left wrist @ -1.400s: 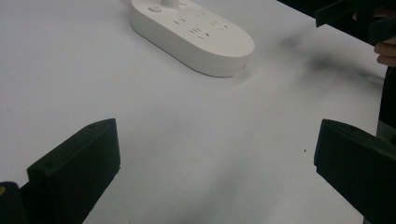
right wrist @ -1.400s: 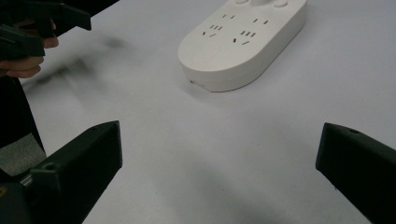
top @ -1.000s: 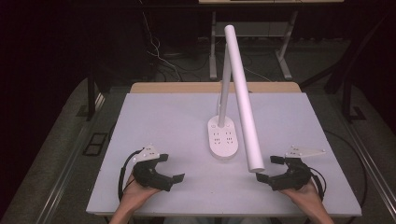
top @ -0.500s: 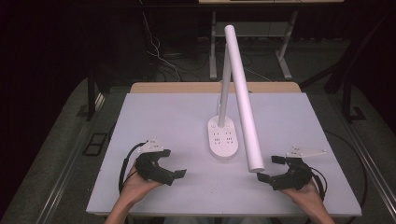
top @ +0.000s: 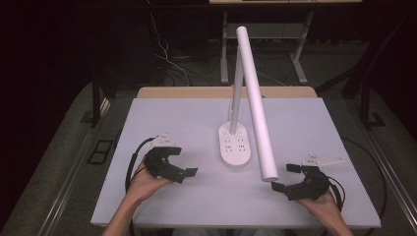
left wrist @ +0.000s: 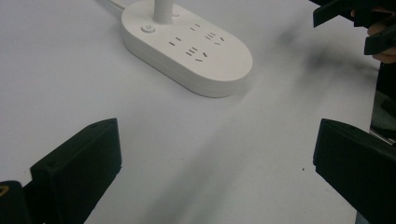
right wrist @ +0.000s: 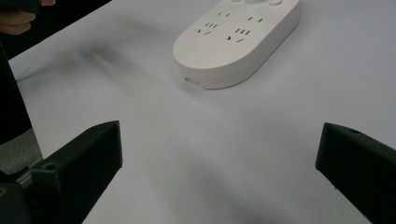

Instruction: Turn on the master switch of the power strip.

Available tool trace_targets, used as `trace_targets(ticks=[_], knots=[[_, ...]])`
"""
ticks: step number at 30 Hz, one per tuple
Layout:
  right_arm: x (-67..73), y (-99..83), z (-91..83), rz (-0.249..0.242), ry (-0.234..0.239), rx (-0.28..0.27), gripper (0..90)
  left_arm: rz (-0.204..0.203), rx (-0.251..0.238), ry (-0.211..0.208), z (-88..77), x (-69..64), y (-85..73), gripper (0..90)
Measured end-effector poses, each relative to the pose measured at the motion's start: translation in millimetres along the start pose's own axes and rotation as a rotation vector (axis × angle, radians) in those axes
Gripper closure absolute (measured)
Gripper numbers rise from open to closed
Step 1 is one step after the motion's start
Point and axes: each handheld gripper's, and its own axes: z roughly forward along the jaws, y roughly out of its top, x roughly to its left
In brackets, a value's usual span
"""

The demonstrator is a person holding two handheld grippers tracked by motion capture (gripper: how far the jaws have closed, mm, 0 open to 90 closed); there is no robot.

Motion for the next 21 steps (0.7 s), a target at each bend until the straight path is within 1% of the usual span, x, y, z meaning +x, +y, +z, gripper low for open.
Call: trace_targets(ticks=[2,3,4,5,7,8,13,17,20,21], knots=[[-0.1,0.0,-0.2,0.0,0.0,-0.001,0.1,0.004,0.003,-0.001,0.0,1.4,3.4,0.0],[-0.3,0.0,-0.2,-0.001,0.0,-0.001,0.1,0.014,0.007,-0.002,-0.3,2.6,5.3,0.0],[-0.3,-0.1,-0.3,0.0,0.0,-0.001,0.1,0.006,0.004,-0.002,0.1,2.4,6.7,0.0],[-0.3,-0.1,-0.3,0.0,0.0,-0.001,0.1,0.014,0.011,-0.004,0.8,3.8,9.6,0.0],[-0.3,-0.2,-0.2,-0.002,0.0,0.001,0.1,0.009,0.011,-0.003,1.6,3.8,11.0,0.1],[-0.2,-0.2,-0.1,-0.002,0.001,0.002,0.1,0.016,0.017,-0.006,2.1,4.6,12.4,0.1],[-0.3,-0.2,-0.1,-0.003,0.001,0.002,0.1,0.024,0.035,-0.009,6.0,7.3,20.6,0.3],[-0.8,-0.4,-0.2,-0.004,-0.001,0.0,0.1,0.022,0.05,-0.008,10.4,10.1,26.5,0.4],[-0.9,-0.4,-0.8,0.0,-0.005,0.0,0.1,0.028,0.062,-0.006,13.4,13.1,31.7,0.5],[-1.0,-0.4,-0.9,0.001,-0.005,0.0,0.0,0.023,0.062,-0.004,14.3,13.5,33.4,0.5]])
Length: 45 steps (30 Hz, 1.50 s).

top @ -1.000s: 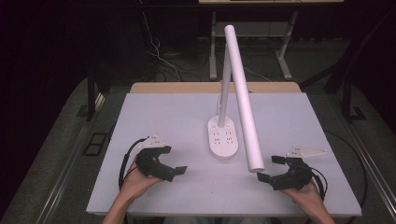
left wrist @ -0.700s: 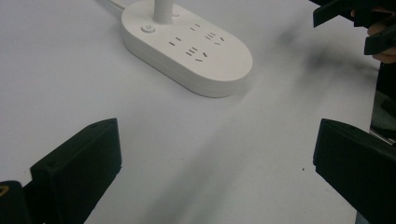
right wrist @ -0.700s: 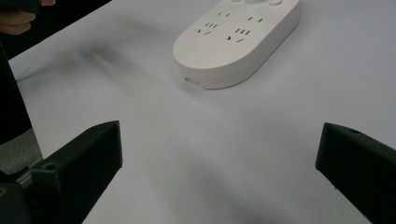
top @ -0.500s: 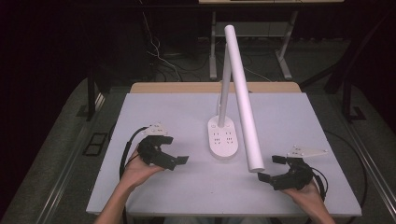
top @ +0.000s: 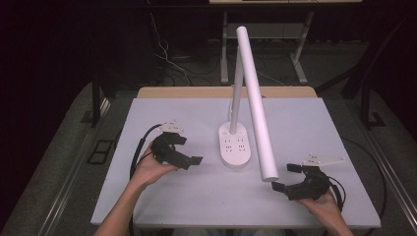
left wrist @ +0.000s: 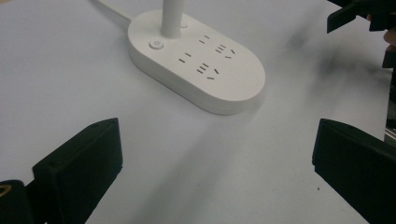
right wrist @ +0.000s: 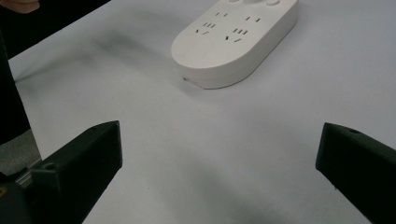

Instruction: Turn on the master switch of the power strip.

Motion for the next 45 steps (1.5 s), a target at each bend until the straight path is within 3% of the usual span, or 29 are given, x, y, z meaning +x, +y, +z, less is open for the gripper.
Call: trace_targets(ticks=[29,40,43,45], knots=[[-0.7,-0.2,-1.6,0.0,-0.012,-0.011,0.1,0.023,0.052,0.02,16.6,23.8,44.2,2.7],[-0.8,-0.3,-1.4,-0.004,-0.011,-0.009,0.1,0.024,0.069,0.026,20.4,33.1,59.2,7.6],[-0.7,-0.3,-1.4,-0.004,-0.01,-0.009,0.1,-0.01,0.036,0.039,25.5,33.0,64.7,9.8],[-0.7,-0.3,-1.3,-0.003,-0.009,-0.008,0.1,0.018,0.058,0.031,26.6,35.7,68.6,11.1]])
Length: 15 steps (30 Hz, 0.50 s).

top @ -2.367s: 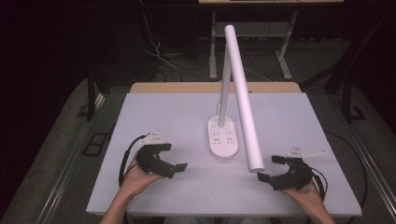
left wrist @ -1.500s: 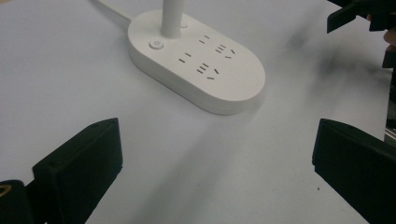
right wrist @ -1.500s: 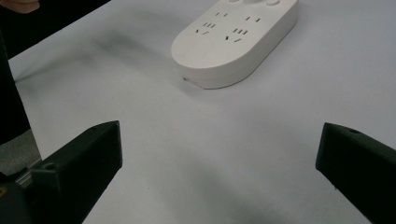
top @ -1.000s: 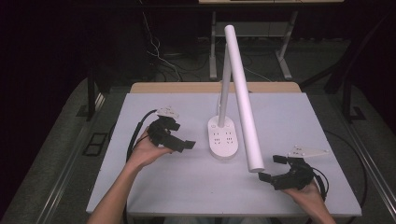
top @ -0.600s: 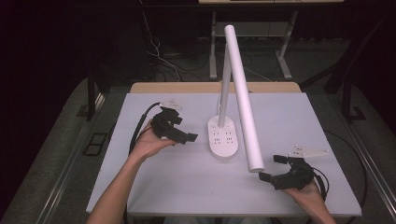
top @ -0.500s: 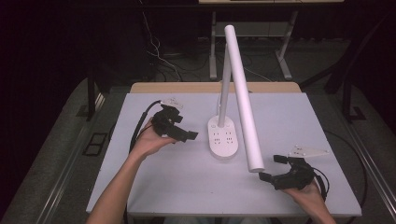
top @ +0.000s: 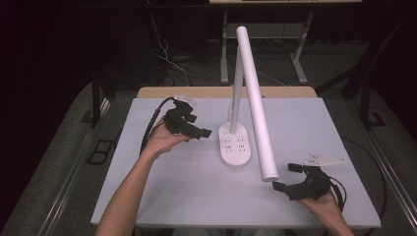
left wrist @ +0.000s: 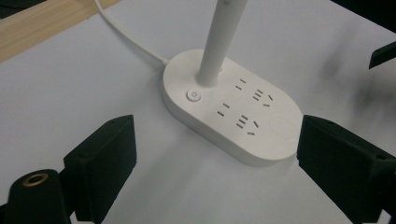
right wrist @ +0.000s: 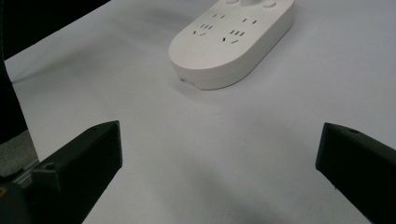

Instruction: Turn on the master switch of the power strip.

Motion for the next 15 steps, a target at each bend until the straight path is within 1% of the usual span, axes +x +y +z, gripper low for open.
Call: trace_targets(ticks=[2,6,7,10,11,13,14,15], knots=[[-0.1,0.0,0.0,0.0,0.0,0.001,0.1,0.005,0.006,0.003,2.6,0.8,3.3,11.6],[-0.1,0.1,0.1,-0.001,0.001,0.003,0.1,-0.006,-0.002,0.003,9.9,2.0,9.4,13.4],[-0.1,0.0,0.2,-0.004,0.002,0.002,0.1,-0.014,-0.006,0.002,11.6,2.0,10.4,13.8],[-0.1,0.0,0.2,-0.004,0.003,0.004,0.1,-0.008,0.009,0.001,17.1,3.9,14.7,16.1],[-0.1,0.0,0.2,-0.004,0.003,0.004,0.1,-0.023,-0.004,-0.002,19.7,3.9,15.7,16.1],[-0.1,0.0,0.2,-0.003,0.004,0.007,0.1,-0.016,-0.002,-0.007,22.3,7.0,17.6,17.9],[-0.1,-0.1,0.3,-0.003,0.005,0.008,0.1,-0.017,-0.001,-0.009,23.5,8.1,18.5,19.9],[-0.1,-0.1,0.3,-0.003,0.005,0.008,0.1,-0.026,-0.005,-0.011,25.0,8.6,19.1,19.9]])
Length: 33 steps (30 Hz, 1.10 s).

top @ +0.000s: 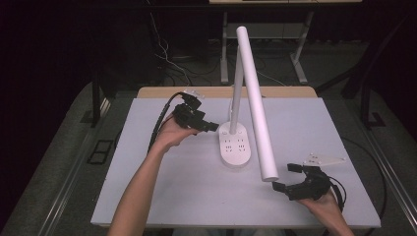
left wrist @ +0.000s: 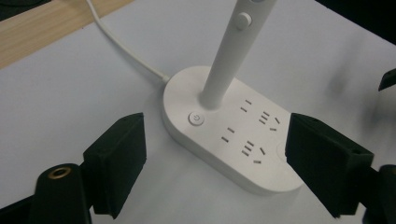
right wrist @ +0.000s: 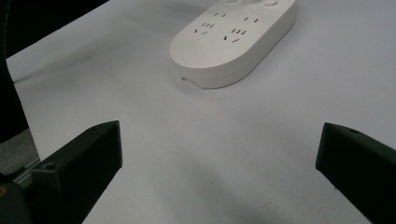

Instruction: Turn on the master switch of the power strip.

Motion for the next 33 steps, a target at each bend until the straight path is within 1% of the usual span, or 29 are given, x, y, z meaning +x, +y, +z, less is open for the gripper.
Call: trace_targets(ticks=[8,13,14,15,16,18,19,21,25,27,28,30,31,32,33], knots=[[0.0,-0.1,0.4,-0.002,0.003,0.002,0.1,-0.04,-0.046,-0.018,9.5,4.4,0.7,29.3],[-0.1,-0.2,0.8,-0.003,0.003,0.001,0.1,-0.049,-0.067,-0.029,14.5,7.1,0.4,33.6],[-0.1,-0.2,0.9,-0.003,0.003,0.002,0.1,-0.055,-0.073,-0.027,16.0,7.3,0.2,35.0],[-0.1,-0.2,0.9,-0.004,0.002,0.003,0.1,-0.051,-0.069,-0.026,17.1,8.2,0.2,36.2],[-0.1,-0.3,0.9,-0.003,0.003,0.003,0.1,-0.06,-0.079,-0.026,19.1,8.1,-0.1,38.1],[-0.3,-0.3,0.9,-0.003,0.002,0.002,0.1,-0.062,-0.077,-0.024,22.2,9.1,-0.3,38.5],[-0.3,-0.3,0.9,-0.003,0.003,0.002,0.1,-0.075,-0.084,-0.027,24.1,8.8,-0.5,39.7],[-0.4,-0.3,1.1,-0.003,0.003,0.004,0.1,-0.086,-0.092,-0.033,28.8,8.9,-1.0,43.5],[-0.7,-0.5,1.7,-0.012,0.003,0.009,0.1,-0.082,-0.089,-0.035,35.0,8.4,-1.3,47.1],[-0.6,-0.5,1.9,-0.013,0.004,0.01,0.1,-0.092,-0.09,-0.039,38.7,7.1,-1.5,49.9],[-0.6,-0.5,1.9,-0.013,0.005,0.01,0.1,-0.083,-0.083,-0.039,39.9,7.5,-1.6,53.0],[-0.7,-0.7,2.0,-0.016,0.005,0.011,0.1,-0.089,-0.08,-0.037,44.1,6.1,-2.1,55.7],[-0.7,-0.7,2.0,-0.016,0.005,0.011,0.1,-0.086,-0.074,-0.035,46.0,5.8,-2.3,55.7],[-0.3,-0.6,1.9,-0.009,0.006,0.016,0.1,-0.099,-0.072,-0.036,48.2,4.5,-2.7,56.8],[-0.1,-0.7,2.2,-0.009,0.006,0.016,0.1,-0.101,-0.068,-0.035,50.2,4.2,-2.9,57.8]])
